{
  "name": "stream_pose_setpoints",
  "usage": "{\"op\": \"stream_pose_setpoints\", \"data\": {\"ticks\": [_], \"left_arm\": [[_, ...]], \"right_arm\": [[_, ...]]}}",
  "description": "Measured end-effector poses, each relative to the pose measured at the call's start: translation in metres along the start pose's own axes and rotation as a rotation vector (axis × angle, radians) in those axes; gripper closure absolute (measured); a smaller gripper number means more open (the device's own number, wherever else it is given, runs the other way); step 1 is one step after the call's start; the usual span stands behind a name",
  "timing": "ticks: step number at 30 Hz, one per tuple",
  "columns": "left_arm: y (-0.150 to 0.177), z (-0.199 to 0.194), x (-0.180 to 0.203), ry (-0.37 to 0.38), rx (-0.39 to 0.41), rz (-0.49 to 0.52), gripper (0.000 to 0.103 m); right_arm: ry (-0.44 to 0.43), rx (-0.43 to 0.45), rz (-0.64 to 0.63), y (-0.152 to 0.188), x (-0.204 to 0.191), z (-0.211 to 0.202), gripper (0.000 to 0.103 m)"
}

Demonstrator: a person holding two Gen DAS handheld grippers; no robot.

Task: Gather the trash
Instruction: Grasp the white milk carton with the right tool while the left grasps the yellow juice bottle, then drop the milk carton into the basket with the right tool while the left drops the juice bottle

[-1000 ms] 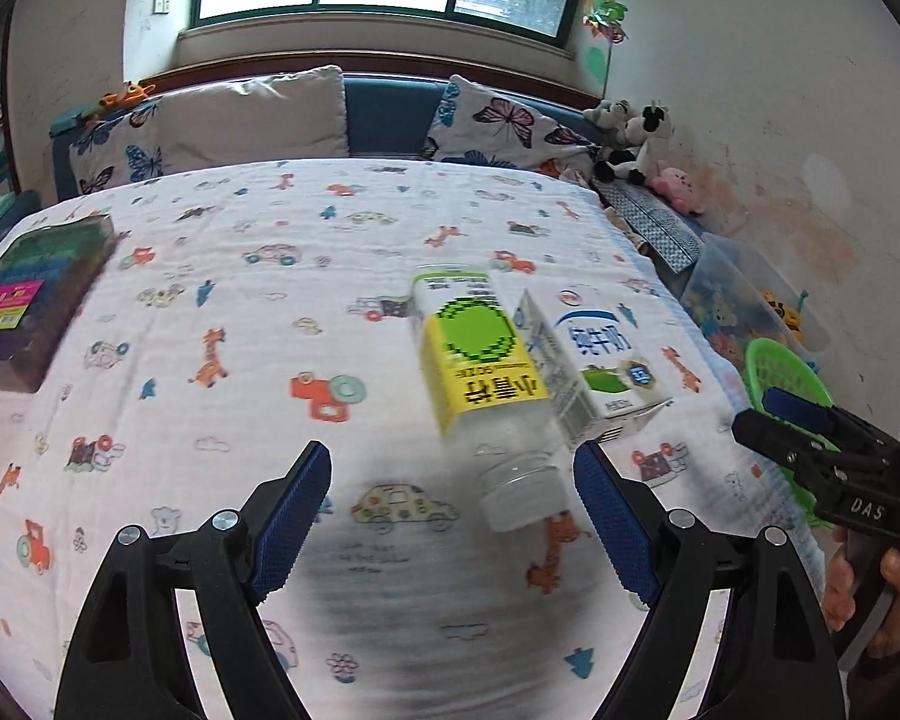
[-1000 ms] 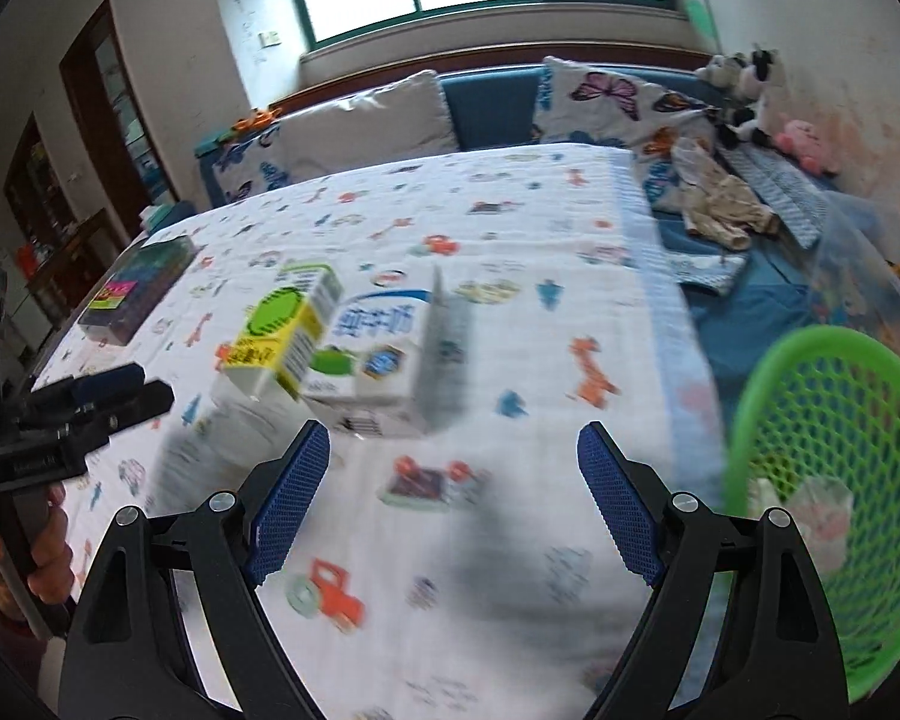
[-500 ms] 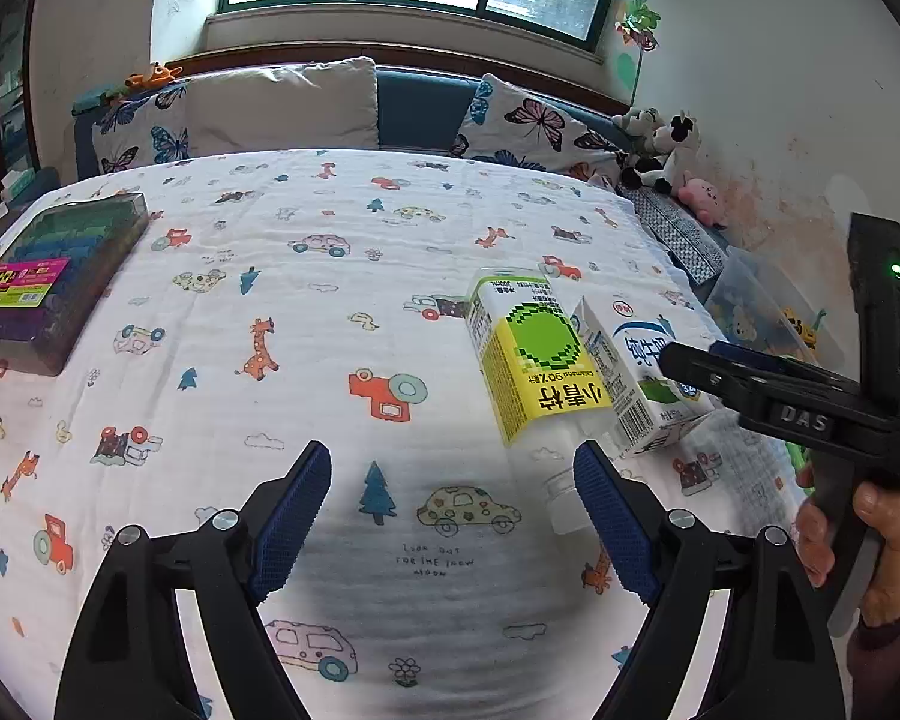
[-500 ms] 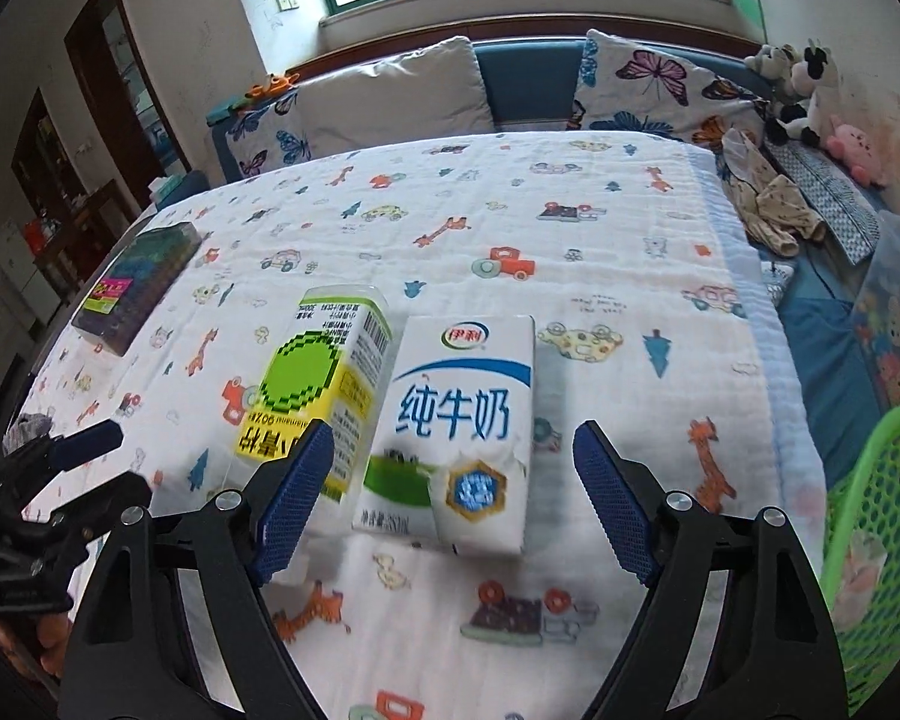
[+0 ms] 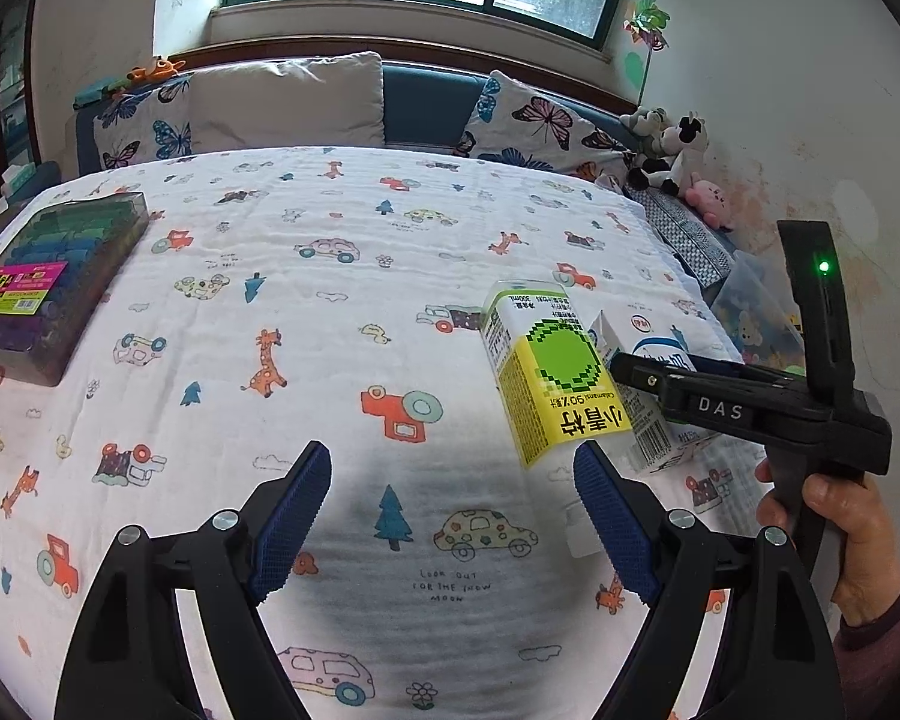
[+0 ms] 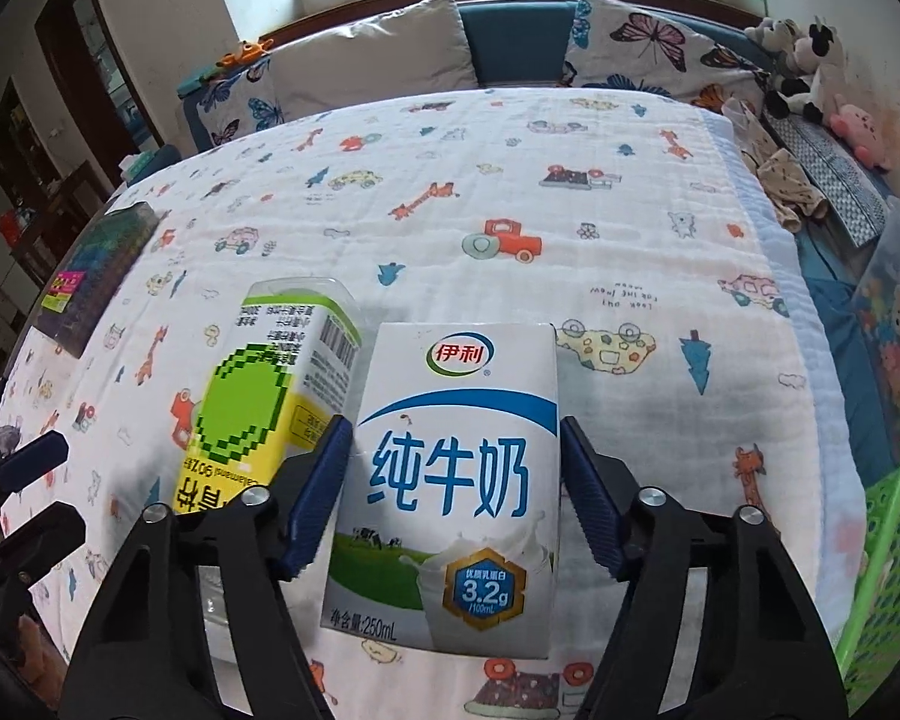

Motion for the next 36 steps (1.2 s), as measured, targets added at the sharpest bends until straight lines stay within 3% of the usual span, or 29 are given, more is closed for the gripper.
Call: {"op": "stream_pose_setpoints", "data": {"ticks": [12, 16, 29, 36], "left_arm": [[-0.015, 0.023, 0.026, 0.019, -0.041, 0.014, 0.022], [-0.024, 0.041, 0.038, -0.007, -0.071, 0.033, 0.022], [-0.043, 0.091, 0.061, -0.052, -0.153, 0.064, 0.023], [-0.047, 0.112, 0.063, -0.072, -0.196, 0.062, 0.034]], "right_arm": [[-0.007, 0.068, 0.029, 0.014, 0.025, -0.042, 0.036], [-0.008, 0.106, 0.040, 0.023, 0.037, -0.068, 0.036], [0.093, 0.201, 0.057, 0.053, 0.091, -0.139, 0.036], [0.183, 0.222, 0.105, 0.074, 0.134, -0.168, 0.036]]}}
Point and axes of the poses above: each gripper's, at about its wrist camera, not at the fingertips, and z roughly the way its jaws point, x to its right, y to its underside, the point moved 8 cm from there along z, roughly the way its jaws point, and after that the axes turned 1 degree about -z, right-handed, at the moved point
